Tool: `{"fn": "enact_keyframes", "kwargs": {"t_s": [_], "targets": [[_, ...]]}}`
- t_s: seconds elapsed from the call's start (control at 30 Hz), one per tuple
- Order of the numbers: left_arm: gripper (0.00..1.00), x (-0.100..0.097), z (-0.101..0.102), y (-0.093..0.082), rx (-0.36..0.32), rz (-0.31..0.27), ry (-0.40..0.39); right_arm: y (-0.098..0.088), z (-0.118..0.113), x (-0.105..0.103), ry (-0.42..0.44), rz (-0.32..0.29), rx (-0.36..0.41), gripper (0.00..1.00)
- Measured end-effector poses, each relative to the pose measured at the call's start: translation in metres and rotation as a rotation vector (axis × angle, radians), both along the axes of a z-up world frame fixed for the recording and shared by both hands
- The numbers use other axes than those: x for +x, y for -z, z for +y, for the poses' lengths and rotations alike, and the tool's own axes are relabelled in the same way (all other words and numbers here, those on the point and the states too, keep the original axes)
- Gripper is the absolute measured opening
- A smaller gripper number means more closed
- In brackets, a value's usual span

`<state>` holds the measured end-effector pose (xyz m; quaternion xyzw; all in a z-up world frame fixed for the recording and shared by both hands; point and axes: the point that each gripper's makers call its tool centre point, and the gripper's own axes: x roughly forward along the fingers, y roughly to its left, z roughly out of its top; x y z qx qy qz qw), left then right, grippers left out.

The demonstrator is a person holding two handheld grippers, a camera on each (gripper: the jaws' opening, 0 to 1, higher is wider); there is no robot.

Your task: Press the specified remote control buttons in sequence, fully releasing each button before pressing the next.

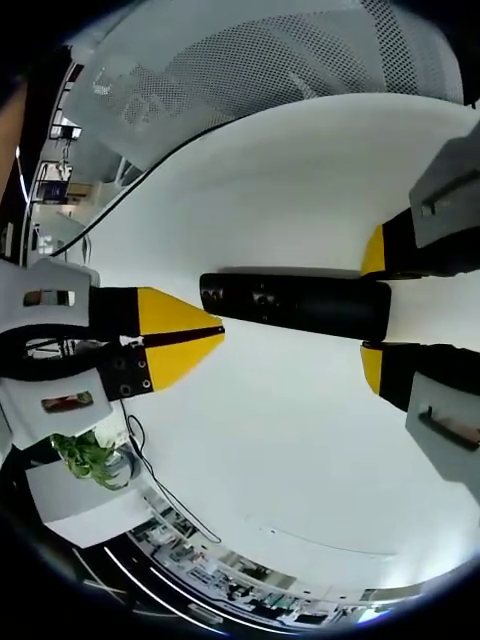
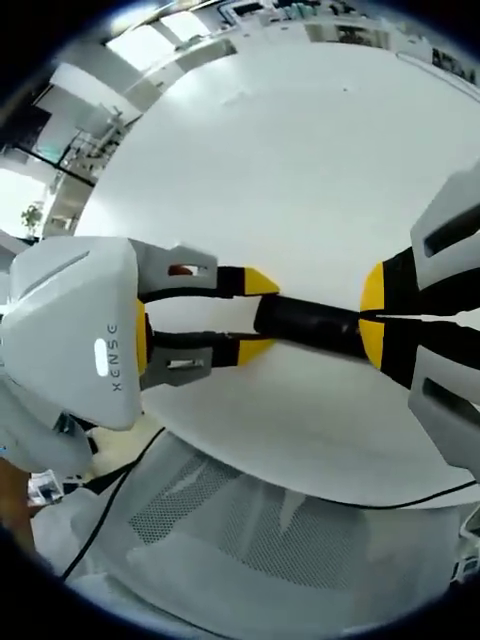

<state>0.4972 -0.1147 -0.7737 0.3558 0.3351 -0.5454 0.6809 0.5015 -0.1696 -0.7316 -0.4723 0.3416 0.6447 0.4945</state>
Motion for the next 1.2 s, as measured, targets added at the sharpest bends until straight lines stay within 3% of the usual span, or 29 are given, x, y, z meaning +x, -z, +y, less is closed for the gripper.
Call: {"fn": "enact_keyframes", "kwargs": {"t_s": [0.2, 0.6, 1.2], "targets": [[0.23, 0.000, 0.000, 0.000, -0.006, -0.001, -0.005, 0.018, -0.003, -0.005, 0.016, 0.028, -0.016, 0.00], [0.23, -0.001, 0.000, 0.000, -0.010, 0.000, -0.004, 0.031, 0.002, -0.008, 0.001, 0.043, -0.026, 0.00], [0.23, -0.001, -0.001, -0.001, -0.017, -0.001, -0.004, 0.035, 0.002, -0.006, -0.020, 0.043, -0.038, 0.00]]}}
